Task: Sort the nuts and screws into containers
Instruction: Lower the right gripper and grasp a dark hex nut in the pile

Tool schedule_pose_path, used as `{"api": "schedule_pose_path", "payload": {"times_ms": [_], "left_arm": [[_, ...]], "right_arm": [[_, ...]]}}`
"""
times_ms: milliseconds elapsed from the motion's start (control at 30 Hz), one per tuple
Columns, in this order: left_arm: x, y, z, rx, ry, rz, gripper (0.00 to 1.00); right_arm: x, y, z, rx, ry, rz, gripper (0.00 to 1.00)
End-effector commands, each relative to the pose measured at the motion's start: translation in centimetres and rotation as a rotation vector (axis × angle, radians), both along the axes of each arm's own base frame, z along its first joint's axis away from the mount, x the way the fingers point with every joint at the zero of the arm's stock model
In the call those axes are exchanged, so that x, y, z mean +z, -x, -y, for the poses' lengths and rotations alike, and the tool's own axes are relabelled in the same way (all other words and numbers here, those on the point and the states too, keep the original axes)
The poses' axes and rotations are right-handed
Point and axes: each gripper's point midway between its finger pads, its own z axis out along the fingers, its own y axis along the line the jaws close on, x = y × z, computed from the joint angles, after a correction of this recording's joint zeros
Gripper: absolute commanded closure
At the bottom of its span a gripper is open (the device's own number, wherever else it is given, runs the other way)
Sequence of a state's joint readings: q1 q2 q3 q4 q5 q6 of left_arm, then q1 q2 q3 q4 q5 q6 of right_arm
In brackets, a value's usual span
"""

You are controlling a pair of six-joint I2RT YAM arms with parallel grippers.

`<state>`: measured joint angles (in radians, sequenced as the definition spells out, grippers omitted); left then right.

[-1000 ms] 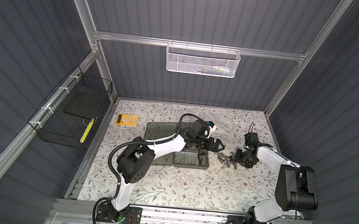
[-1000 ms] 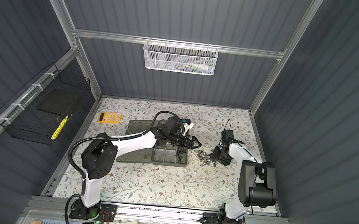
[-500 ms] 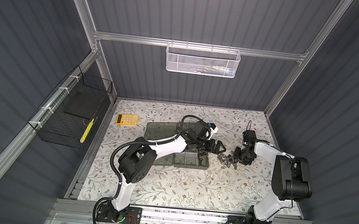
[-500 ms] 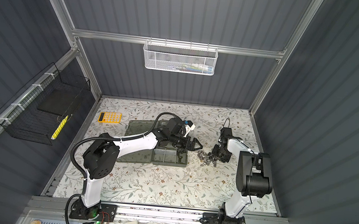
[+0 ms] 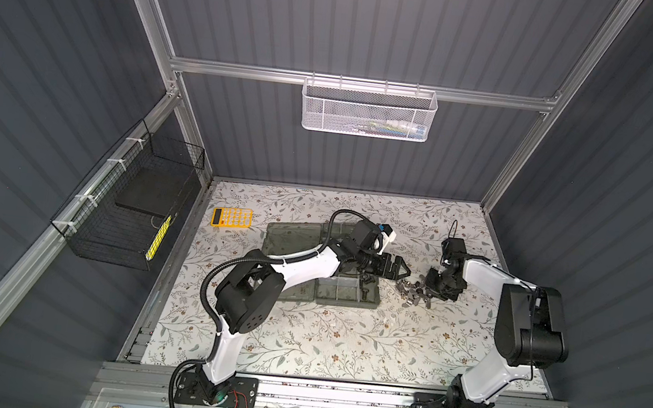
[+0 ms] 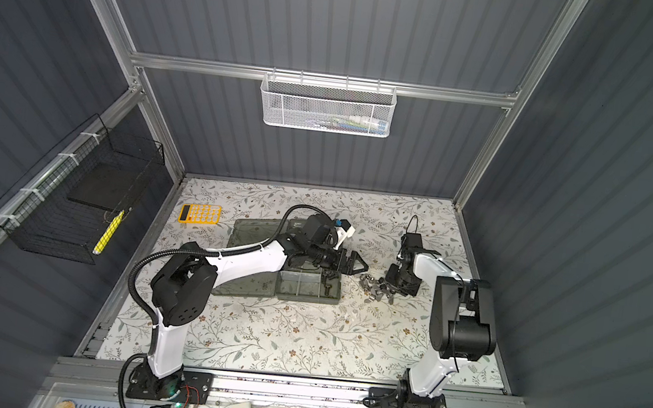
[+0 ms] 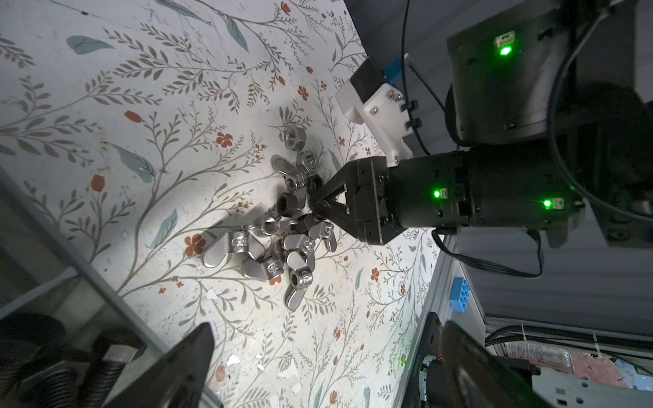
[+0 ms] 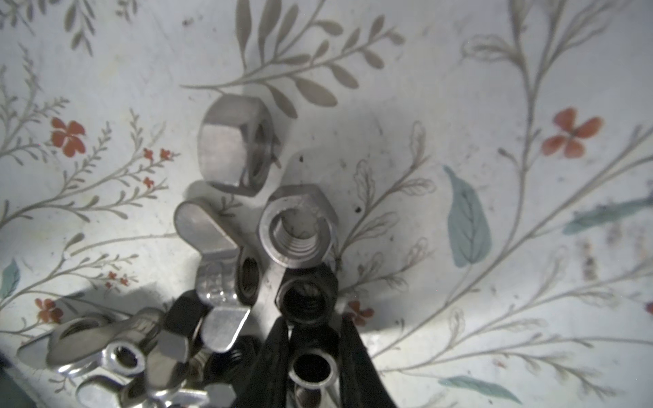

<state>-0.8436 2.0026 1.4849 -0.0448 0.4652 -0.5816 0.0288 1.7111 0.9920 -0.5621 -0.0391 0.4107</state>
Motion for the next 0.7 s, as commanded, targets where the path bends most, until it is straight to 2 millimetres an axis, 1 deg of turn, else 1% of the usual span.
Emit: {"api": "schedule_pose_path", "payload": {"times_ms": [0, 267, 433, 600, 633, 667], "left_arm": [[1.5, 0.1, -0.2, -0.014, 0.009, 0.031, 0.00], [2.0, 0.0, -1.9, 0.002, 0.001, 0.034, 0.00], [3.0, -1.0, -3.6, 0.034, 0.006, 0.044, 0.00], [4.2, -2.3, -5.4, 0.070, 0.004, 0.071, 0.00], [3.2, -2.1, -6.1, 0.076, -0.015, 0.053, 0.00], [3.1, -2.1, -6.4, 0.080, -0.018, 0.052, 0.00]], "right_arm": [[0.9, 0.8, -0.1, 0.000, -0.009, -0.003, 0.79], [3.4, -0.1, -0.5, 0.001, -0.036, 0.049, 0.80], [5.2, -1.1, -1.4, 0.010, -0.062, 0.081, 0.80], [6.8, -2.3, -2.9, 0.041, -0.081, 0.109, 0.80], [7.2, -2.5, -3.3, 0.047, -0.085, 0.116, 0.80], [7.5, -2.8, -3.7, 0.056, -0.089, 0.123, 0.80]]}}
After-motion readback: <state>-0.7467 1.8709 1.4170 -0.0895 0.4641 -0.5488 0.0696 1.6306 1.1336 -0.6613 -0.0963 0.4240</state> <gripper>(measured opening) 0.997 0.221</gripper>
